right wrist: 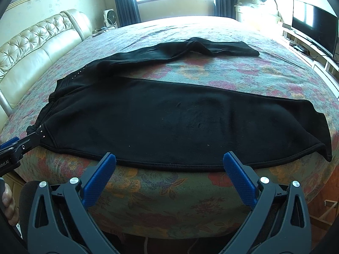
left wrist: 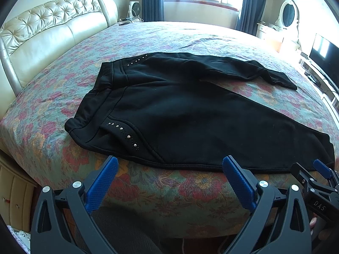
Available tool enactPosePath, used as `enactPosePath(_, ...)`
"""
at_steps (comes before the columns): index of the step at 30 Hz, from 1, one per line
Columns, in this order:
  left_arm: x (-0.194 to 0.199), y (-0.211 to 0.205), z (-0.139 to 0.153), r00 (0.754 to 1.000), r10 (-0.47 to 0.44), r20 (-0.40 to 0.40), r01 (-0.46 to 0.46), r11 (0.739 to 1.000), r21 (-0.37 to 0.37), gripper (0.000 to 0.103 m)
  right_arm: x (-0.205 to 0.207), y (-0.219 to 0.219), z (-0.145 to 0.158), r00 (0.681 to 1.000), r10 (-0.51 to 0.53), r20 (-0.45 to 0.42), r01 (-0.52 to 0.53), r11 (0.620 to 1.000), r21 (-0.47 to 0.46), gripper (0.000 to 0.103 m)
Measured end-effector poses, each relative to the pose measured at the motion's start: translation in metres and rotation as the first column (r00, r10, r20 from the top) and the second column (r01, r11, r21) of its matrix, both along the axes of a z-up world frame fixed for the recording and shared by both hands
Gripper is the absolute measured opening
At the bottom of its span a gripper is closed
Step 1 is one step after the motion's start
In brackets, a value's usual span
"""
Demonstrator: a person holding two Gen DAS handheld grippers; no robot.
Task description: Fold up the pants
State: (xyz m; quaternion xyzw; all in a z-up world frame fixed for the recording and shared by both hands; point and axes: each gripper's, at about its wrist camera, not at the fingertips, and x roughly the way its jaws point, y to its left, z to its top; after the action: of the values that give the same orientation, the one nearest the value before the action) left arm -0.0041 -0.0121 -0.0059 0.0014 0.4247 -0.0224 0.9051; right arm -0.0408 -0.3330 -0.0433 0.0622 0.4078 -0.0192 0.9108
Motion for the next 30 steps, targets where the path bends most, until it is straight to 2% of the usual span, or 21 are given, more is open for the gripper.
enactPosePath(30,0.0023,-0.0024,-0.0019,1.000,-0.014,-0.020,0.014,1.000,-0.004,0.098,0.0031,-0.0007,-0.0020,1.000,0.019,-0.008,-0.019,1.000,0.016,0.101)
